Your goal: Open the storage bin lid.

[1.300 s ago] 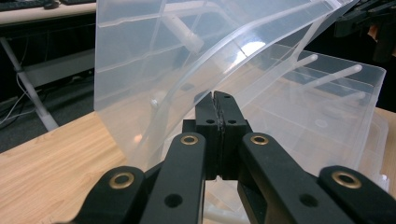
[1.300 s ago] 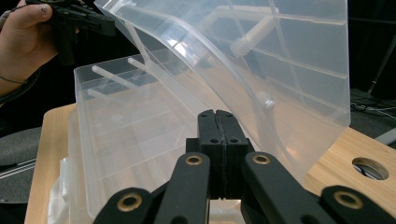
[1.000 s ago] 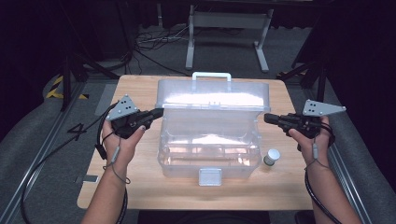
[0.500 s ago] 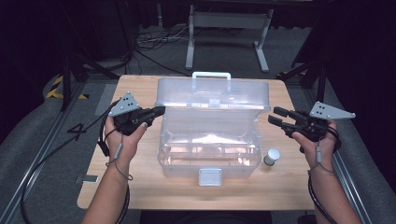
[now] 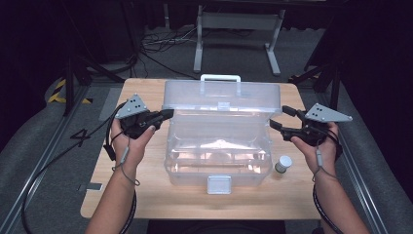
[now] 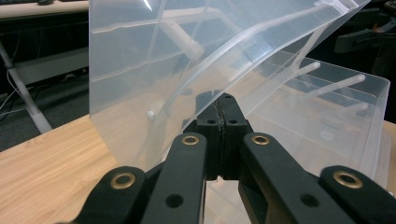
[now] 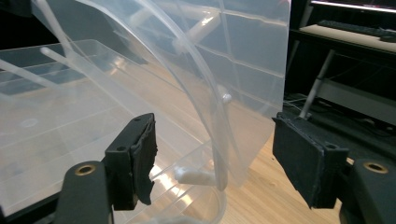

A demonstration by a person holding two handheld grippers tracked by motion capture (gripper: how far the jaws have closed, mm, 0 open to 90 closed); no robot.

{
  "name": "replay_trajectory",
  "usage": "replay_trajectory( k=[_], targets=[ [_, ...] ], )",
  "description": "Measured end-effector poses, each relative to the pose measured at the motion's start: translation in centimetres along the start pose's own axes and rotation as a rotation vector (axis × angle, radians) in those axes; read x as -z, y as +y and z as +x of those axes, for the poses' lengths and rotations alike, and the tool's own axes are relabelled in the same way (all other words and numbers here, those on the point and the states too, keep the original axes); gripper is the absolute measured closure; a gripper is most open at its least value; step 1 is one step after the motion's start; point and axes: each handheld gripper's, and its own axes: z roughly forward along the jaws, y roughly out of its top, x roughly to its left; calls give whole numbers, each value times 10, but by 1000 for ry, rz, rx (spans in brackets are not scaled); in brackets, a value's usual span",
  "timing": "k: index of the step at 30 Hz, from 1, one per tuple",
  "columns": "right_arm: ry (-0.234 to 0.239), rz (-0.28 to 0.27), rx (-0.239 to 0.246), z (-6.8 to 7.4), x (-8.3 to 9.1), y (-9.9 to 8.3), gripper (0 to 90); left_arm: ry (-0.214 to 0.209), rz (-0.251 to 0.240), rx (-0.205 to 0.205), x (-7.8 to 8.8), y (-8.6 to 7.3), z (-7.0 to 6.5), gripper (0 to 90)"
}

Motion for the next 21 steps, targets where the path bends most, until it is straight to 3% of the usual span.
replay_trajectory(
  k=[7, 13, 17, 21],
  targets=[
    [-39, -18, -1, 4, -7, 5, 332, -6, -4, 4, -2, 1, 2, 896],
    [-106, -67, -16, 9, -12, 14, 329, -8, -4, 3, -2, 1, 2, 896],
    [-142, -85, -20, 13, -17, 18, 284, -11, -5, 4, -2, 1, 2, 896],
    [-151, -81, -32, 15, -23, 19, 283, -11, -5, 4, -2, 1, 2, 896]
  ],
)
